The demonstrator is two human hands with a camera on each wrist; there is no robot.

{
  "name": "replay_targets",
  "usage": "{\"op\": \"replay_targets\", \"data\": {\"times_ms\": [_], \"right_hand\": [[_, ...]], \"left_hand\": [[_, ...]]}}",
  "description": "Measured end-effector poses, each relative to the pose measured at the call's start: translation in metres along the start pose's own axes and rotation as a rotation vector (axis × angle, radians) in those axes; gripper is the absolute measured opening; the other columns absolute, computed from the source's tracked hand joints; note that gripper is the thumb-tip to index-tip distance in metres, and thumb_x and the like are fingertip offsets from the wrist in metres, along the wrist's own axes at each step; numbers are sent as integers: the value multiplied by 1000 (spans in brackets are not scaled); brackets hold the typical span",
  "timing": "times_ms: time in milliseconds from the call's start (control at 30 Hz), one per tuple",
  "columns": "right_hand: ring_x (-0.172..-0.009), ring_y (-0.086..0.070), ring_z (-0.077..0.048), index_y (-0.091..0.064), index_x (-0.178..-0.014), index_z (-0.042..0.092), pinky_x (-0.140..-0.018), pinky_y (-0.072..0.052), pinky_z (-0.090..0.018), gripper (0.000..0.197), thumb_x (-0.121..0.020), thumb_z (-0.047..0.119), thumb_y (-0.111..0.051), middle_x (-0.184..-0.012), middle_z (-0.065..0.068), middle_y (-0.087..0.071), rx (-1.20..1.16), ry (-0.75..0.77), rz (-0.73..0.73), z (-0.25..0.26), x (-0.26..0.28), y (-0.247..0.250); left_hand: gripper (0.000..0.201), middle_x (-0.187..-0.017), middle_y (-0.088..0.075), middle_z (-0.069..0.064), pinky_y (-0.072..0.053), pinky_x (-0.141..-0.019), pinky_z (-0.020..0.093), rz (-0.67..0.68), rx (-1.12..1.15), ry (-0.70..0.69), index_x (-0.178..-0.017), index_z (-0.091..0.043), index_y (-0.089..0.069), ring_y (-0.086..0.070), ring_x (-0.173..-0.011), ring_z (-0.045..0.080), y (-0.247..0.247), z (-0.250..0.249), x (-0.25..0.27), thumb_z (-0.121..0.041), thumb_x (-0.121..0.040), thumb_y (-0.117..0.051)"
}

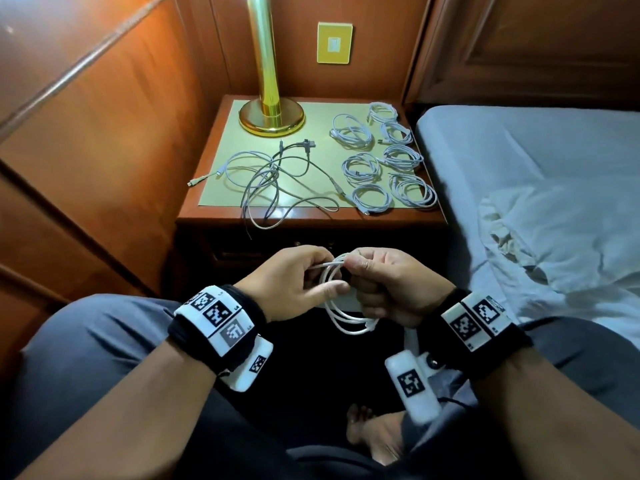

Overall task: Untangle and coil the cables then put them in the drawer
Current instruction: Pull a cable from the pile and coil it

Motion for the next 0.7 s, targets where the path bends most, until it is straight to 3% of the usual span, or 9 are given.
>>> {"op": "replay_targets", "data": {"times_ms": [67, 133, 200, 300, 400, 533, 600, 700], "right_hand": [[-40, -23, -6, -45, -85, 6, -41, -36, -21, 23, -100, 23, -53, -55, 3, -27, 35, 39, -87, 1, -2, 4], [-41, -29, -5, -47, -80, 10, -47, -47, -24, 24, -102, 19, -48, -57, 3, -34, 99, 75, -150, 1, -5, 7], [-43, -32, -6, -49, -81, 11, -52, -52, -26, 23, -104, 16, -46, -60, 2, -37, 144, 83, -163, 1, -8, 7], [-42, -28, -5, -48, -82, 10, -50, -43, -24, 24, -105, 14, -43, -57, 3, -32, 119, 68, -165, 2, -9, 5], [-41, -22, -6, -47, -79, 12, -48, -36, -24, 28, -105, 14, -40, -57, 2, -28, 54, 82, -183, 5, -7, 8], [-41, -20, -7, -46, -77, 12, -46, -29, -23, 30, -105, 17, -38, -58, 1, -27, -29, 119, -211, 12, -3, 16], [-40, -20, -7, -45, -77, 12, -45, -29, -23, 31, -106, 17, -37, -56, 2, -28, -37, 123, -187, 14, -1, 15], [-40, -19, -7, -44, -76, 13, -45, -31, -23, 32, -106, 18, -36, -57, 2, -26, -44, 129, -147, 10, -2, 9]], "left_hand": [[28, -69, -55, -3, -44, -60, 28, 13, -2, -25, -78, -16, -58, -50, -63, 10, -1, 0, 0, -39, -94, -58], [27, -66, -52, -8, -40, -60, 19, 12, -20, -28, -74, -22, -53, -48, -62, 5, 4, 2, -3, -27, -100, -54], [30, -65, -52, -8, -40, -60, 19, 20, -28, 11, -72, -22, -52, -49, -61, 6, 7, 6, -3, -23, -102, -53], [27, -68, -54, -11, -39, -63, 18, 17, 42, 42, -76, -27, -57, -50, -65, 2, 7, 6, 0, -27, -102, -50], [23, -85, -66, -3, -47, -74, 28, -39, 153, 44, -98, -14, -68, -60, -79, 12, 11, 6, -1, -22, -100, -47], [21, -95, -65, -2, -52, -81, 36, -110, -34, -112, -103, -11, -71, -62, -89, 15, 18, 13, -2, -11, -96, -51], [23, -98, -66, -5, -52, -80, 46, -178, -199, -123, -104, -18, -74, -62, -91, 18, 20, 21, -2, -18, -94, -53], [17, -94, -63, -4, -51, -78, 37, -310, -197, -59, -102, -22, -80, -59, -87, 19, 23, 23, -3, -15, -89, -71]]}}
Point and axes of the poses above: each hand's wrist, its own x-axis away from the middle knuckle, its own y-axis out of the back of the hand, z = x × y, the point moved 4 cm from there along -x, towards the middle knuckle
